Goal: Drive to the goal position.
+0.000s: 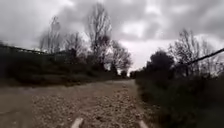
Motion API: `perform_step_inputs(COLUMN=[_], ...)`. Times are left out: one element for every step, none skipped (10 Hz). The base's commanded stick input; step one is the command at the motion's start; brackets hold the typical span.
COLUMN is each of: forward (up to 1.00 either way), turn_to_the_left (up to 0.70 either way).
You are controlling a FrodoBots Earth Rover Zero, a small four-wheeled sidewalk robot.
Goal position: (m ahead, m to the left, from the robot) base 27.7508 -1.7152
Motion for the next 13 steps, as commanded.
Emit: perform_step_inputs(forward=[0.70,0.70,0.70,0.70,0.70,0.70,0.70,0.70,0.70,0.70,0.70,0.70,0.70], turn_to_the_left=[0.00,0.00,0.00,0.00,0.00,-0.29,-0.09,0.00,0.00,0.00,0.00,0.00,0.00])
